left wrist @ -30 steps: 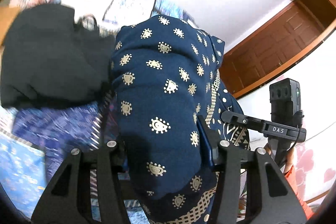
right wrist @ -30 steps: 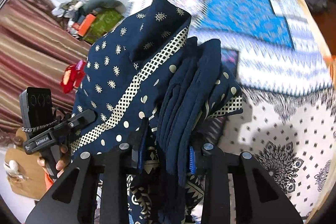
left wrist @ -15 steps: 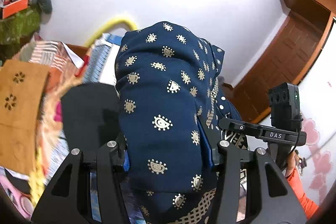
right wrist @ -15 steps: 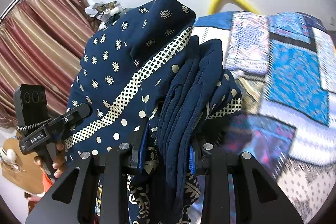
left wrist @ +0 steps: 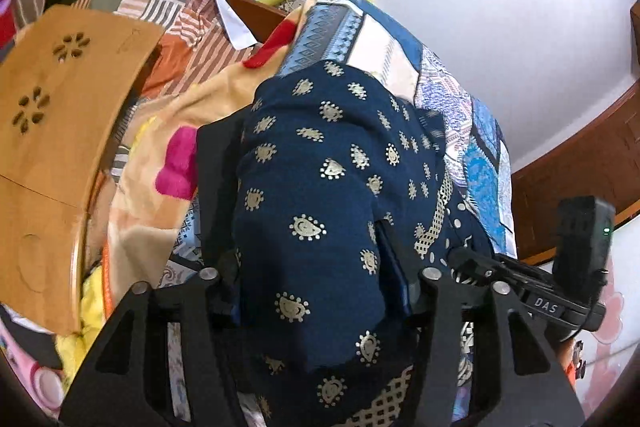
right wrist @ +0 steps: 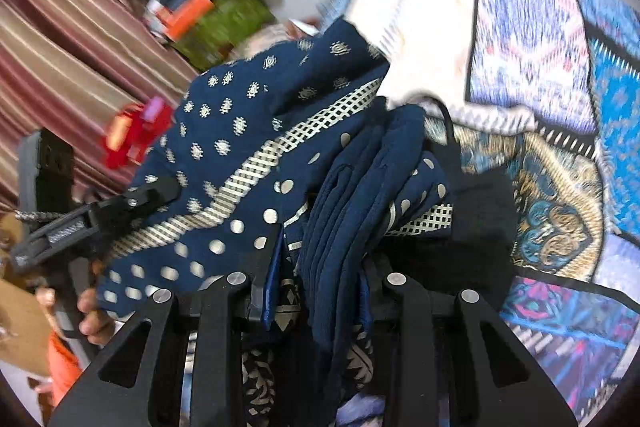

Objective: Fold large clothes

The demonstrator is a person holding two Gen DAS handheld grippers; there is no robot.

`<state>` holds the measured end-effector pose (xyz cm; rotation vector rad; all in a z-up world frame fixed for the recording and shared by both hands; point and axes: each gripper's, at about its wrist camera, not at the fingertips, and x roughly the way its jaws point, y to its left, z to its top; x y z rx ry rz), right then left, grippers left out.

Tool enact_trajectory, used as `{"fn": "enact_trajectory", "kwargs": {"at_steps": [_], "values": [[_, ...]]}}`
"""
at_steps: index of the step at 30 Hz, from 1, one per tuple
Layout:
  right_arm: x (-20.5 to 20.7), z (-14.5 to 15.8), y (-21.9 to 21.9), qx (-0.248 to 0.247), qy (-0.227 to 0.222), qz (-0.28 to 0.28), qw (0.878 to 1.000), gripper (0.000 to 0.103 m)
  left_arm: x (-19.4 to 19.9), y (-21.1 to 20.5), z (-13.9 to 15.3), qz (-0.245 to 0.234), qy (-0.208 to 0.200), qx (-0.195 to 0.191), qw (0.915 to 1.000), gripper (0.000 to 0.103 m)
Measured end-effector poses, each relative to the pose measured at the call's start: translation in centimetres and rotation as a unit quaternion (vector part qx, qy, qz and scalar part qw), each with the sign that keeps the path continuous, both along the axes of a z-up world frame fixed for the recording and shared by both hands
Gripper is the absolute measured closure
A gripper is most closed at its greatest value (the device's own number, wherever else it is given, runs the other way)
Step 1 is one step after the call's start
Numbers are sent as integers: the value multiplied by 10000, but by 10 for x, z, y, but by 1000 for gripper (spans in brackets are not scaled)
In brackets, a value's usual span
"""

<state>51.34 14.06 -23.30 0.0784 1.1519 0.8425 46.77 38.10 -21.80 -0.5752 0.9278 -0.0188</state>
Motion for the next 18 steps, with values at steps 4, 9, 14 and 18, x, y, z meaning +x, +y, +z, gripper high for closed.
{"fn": "enact_trajectory", "kwargs": {"at_steps": [4,9,14,18], "values": [[0,-15,-5,114,-37,72,9999,64,-16,-4,7,-12,-205,213,9996,33],[-30,12,-12,-452,-578,88,9973,46,-41,-25,21,199,-249,1244,9917,20],[-54,26,-30,-638,-697,8,9955,39,-78,-49,22,-56,-49,1656,9862,16],[-72,34,-48,-617,-546,-91,9966,39,-111,-69,26,-104,65,1994,9798,16]]}}
